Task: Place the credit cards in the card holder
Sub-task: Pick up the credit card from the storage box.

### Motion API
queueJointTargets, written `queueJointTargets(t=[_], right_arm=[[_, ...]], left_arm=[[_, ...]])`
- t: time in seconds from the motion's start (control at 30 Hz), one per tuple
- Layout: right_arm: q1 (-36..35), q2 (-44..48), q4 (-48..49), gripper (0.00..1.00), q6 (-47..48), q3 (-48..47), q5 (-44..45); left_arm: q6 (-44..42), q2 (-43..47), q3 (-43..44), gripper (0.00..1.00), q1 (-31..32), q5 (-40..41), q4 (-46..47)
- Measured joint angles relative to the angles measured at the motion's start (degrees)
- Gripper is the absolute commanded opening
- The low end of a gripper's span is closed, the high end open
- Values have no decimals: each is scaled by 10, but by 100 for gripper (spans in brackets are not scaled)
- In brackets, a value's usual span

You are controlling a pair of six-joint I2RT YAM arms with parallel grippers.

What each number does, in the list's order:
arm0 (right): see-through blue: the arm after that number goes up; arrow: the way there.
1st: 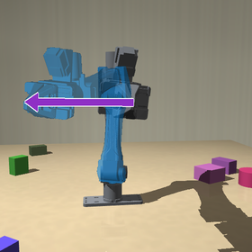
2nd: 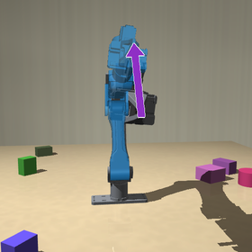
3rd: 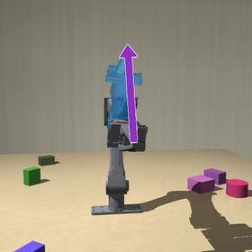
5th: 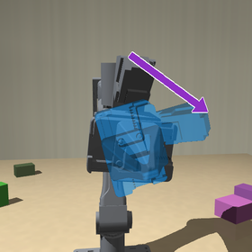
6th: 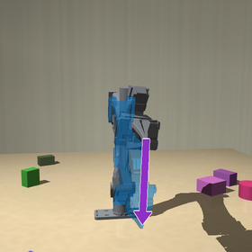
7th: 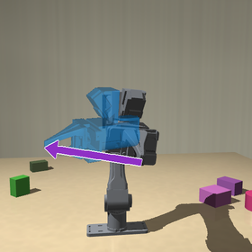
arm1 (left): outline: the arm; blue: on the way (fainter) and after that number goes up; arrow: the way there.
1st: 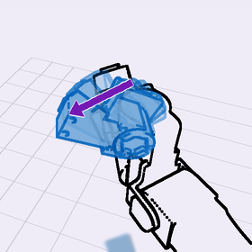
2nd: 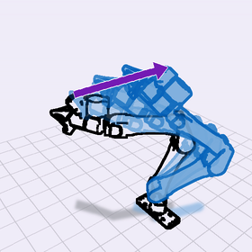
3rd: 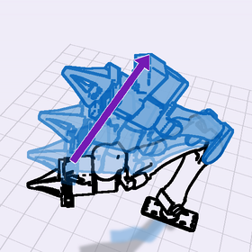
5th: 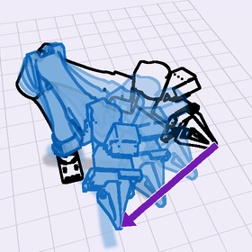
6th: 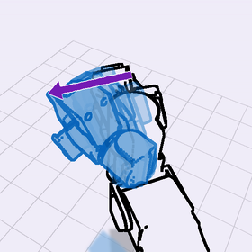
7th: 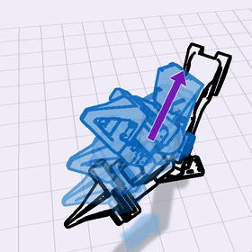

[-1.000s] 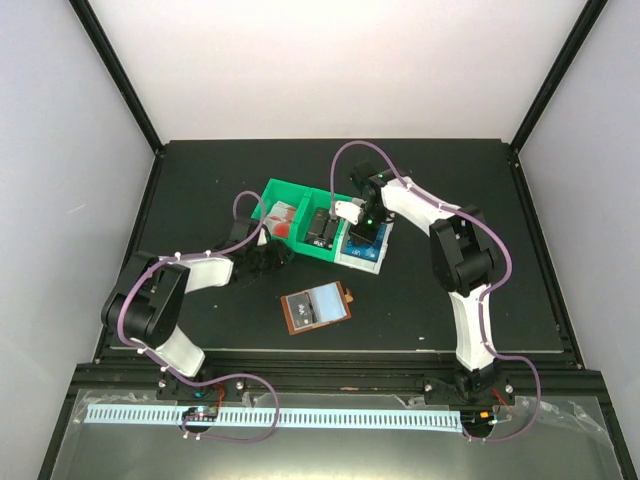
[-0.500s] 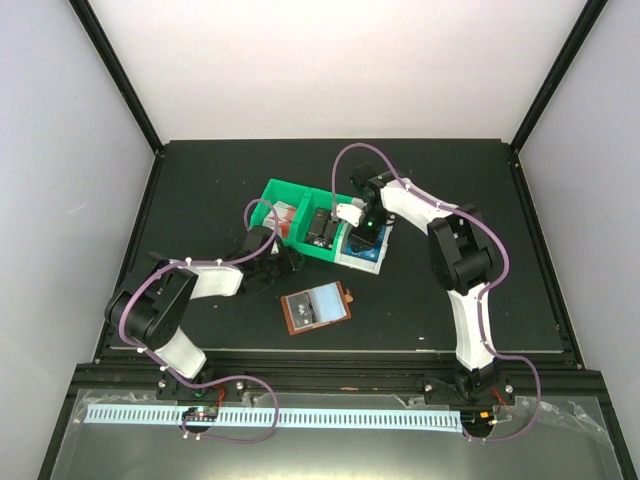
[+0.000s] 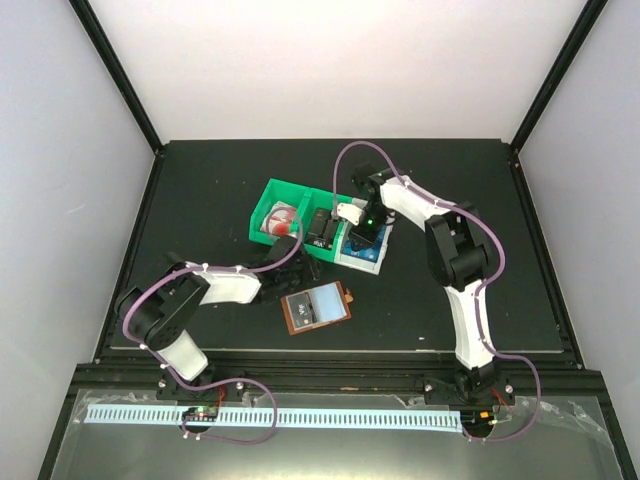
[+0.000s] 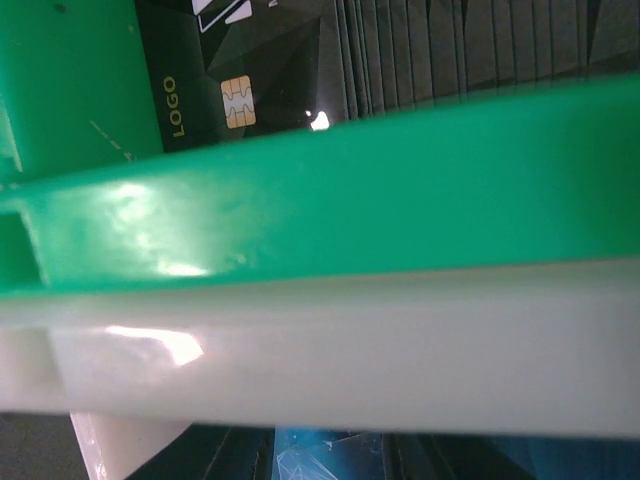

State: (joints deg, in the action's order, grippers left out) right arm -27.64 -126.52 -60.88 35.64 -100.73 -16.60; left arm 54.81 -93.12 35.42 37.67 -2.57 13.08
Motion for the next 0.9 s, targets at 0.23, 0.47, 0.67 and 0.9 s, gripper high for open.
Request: queueJointTargets(t=[0.23,0.47,0.67,0.9], right_arm=[[5,0,-12,31,-2,-1,-23],[16,10,-6,30,-17,8,-48],[16,56,15,30,-42,51,-61],[12,89,19,31,-70,81,-78]], left_arm=[[3,-34,41,48,26,26,-12],[-14,-53,74,50,30,23,-36],[-27,-63,87,50,32,21,-39],[-36,-64,90,50,32,19,-42]])
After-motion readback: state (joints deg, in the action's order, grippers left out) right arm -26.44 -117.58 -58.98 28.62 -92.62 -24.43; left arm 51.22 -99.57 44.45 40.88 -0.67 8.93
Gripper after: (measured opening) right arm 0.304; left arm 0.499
